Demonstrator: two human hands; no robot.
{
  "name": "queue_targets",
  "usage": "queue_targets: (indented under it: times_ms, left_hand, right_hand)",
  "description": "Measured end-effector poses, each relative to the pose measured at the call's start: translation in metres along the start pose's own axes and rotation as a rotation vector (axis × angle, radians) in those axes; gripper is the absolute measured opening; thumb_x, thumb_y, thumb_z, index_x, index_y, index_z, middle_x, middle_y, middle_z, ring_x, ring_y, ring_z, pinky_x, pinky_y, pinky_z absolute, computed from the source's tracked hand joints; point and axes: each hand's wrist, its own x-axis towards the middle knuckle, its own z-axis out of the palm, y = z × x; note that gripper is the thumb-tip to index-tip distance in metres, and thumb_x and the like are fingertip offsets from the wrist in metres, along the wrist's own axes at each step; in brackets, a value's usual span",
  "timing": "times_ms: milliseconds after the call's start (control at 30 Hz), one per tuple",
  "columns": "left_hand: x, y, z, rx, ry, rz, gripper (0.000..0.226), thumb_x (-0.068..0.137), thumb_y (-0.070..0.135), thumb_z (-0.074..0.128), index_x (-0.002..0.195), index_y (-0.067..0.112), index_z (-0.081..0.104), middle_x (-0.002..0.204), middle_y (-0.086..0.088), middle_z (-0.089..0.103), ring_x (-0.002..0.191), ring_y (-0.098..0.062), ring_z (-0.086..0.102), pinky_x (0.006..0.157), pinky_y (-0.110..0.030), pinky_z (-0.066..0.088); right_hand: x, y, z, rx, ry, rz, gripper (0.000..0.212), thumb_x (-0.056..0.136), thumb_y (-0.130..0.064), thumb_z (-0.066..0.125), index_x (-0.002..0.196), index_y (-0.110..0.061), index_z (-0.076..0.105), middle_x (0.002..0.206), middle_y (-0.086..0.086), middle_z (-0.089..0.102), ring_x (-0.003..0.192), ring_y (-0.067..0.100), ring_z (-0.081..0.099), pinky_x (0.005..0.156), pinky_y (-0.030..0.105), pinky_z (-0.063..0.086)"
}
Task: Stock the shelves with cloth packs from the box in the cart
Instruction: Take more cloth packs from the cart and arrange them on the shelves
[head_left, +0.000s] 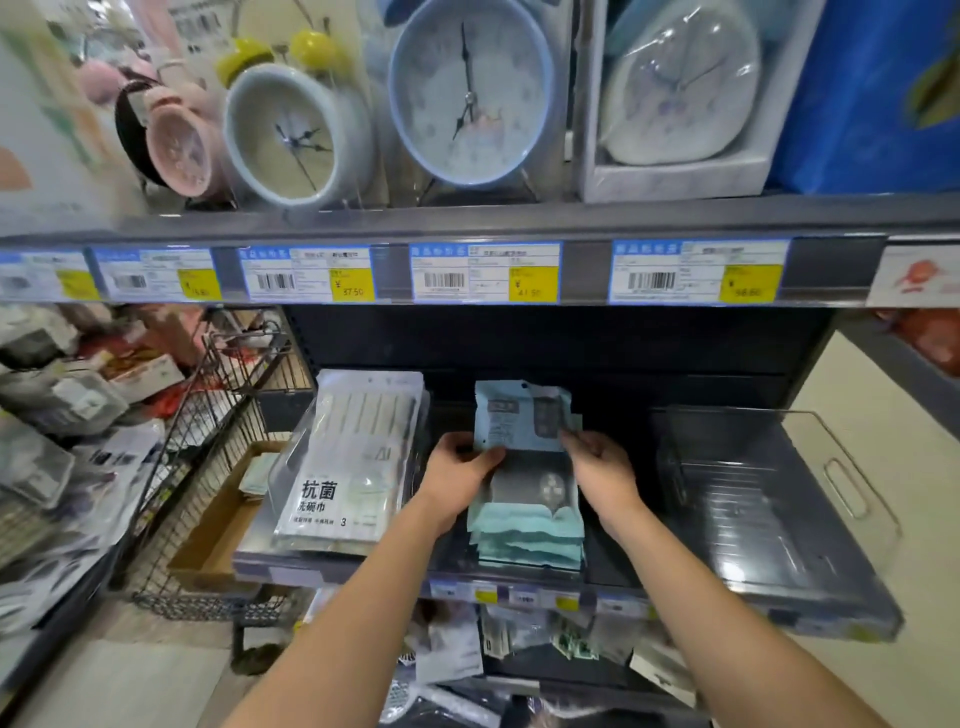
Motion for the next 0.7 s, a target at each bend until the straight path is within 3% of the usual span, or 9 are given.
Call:
queue_targets:
  times_ms: [67,133,233,333,400,500,600,700]
  left_hand:
    - [0.002,0.0,0.006,0.025,0.031,0.0,0.045,0.089,0.016,0.082,0.124,0.006,0.055,0.112,-0.007,0.069,0.089,-0.006,0.064,0.063,-0.011,0.052]
    - [0.006,-0.003,0.008,0.073,0.071,0.023,0.044,0.086,0.02,0.085,0.12,0.007,0.06,0.113,-0.009,0.071,0.093,-0.012,0.067,0.075,-0.018,0.055]
    - [0.012,-0.009,0.007,0.204,0.085,0.055,0.039,0.084,0.028,0.087,0.113,0.01,0.068,0.106,-0.001,0.073,0.1,-0.02,0.069,0.092,-0.034,0.056]
    - [0.015,-0.012,0.005,0.286,0.037,0.042,0.042,0.085,0.035,0.085,0.115,0.009,0.073,0.107,-0.001,0.074,0.104,-0.02,0.069,0.092,-0.032,0.054]
    - [0.017,-0.013,0.004,0.292,0.009,0.031,0.044,0.086,0.04,0.084,0.118,0.011,0.074,0.111,-0.001,0.075,0.105,-0.02,0.068,0.089,-0.029,0.052]
    - [0.021,-0.01,0.002,0.335,0.0,0.064,0.042,0.089,0.046,0.078,0.116,0.014,0.072,0.109,0.003,0.073,0.103,-0.017,0.067,0.086,-0.026,0.05]
    - [0.025,0.006,-0.003,0.375,-0.033,0.122,0.031,0.095,0.034,0.073,0.117,0.014,0.065,0.115,0.002,0.071,0.105,-0.013,0.065,0.088,-0.014,0.048]
    - [0.034,0.018,-0.011,0.525,-0.039,0.276,0.042,0.093,0.044,0.064,0.126,0.018,0.065,0.119,0.001,0.072,0.113,-0.019,0.067,0.101,-0.032,0.052]
  right_hand:
    - [0.002,-0.001,0.001,-0.058,-0.066,-0.014,0.016,0.091,-0.033,0.072,0.097,-0.019,0.069,0.091,-0.001,0.071,0.084,0.016,0.067,0.072,0.032,0.052]
    - [0.003,-0.001,0.002,-0.082,-0.083,-0.014,0.017,0.089,-0.027,0.074,0.105,-0.022,0.07,0.096,-0.003,0.074,0.088,0.015,0.071,0.079,0.036,0.059]
    - [0.001,0.001,0.004,-0.154,-0.064,0.009,0.013,0.088,-0.026,0.073,0.099,-0.02,0.073,0.091,0.002,0.075,0.083,0.019,0.072,0.073,0.036,0.058]
    - [0.001,0.005,0.006,-0.205,-0.039,0.055,0.018,0.087,-0.025,0.072,0.096,-0.01,0.071,0.092,0.015,0.075,0.082,0.027,0.073,0.068,0.04,0.058]
    - [0.001,0.004,0.007,-0.22,-0.011,0.086,0.027,0.088,-0.026,0.071,0.105,-0.006,0.069,0.099,0.016,0.074,0.087,0.028,0.072,0.074,0.043,0.058]
    - [0.001,-0.001,0.009,-0.442,0.11,0.003,0.053,0.088,-0.04,0.069,0.13,-0.008,0.059,0.123,0.012,0.066,0.115,0.033,0.061,0.092,0.039,0.051]
    - [-0.005,-0.017,0.017,-0.585,0.19,-0.155,0.051,0.09,-0.035,0.066,0.136,-0.015,0.056,0.132,0.012,0.057,0.122,0.036,0.049,0.103,0.042,0.045]
    - [-0.012,-0.037,0.032,-0.659,0.139,-0.254,0.051,0.092,-0.025,0.062,0.141,-0.017,0.053,0.136,0.01,0.054,0.125,0.035,0.046,0.107,0.041,0.041]
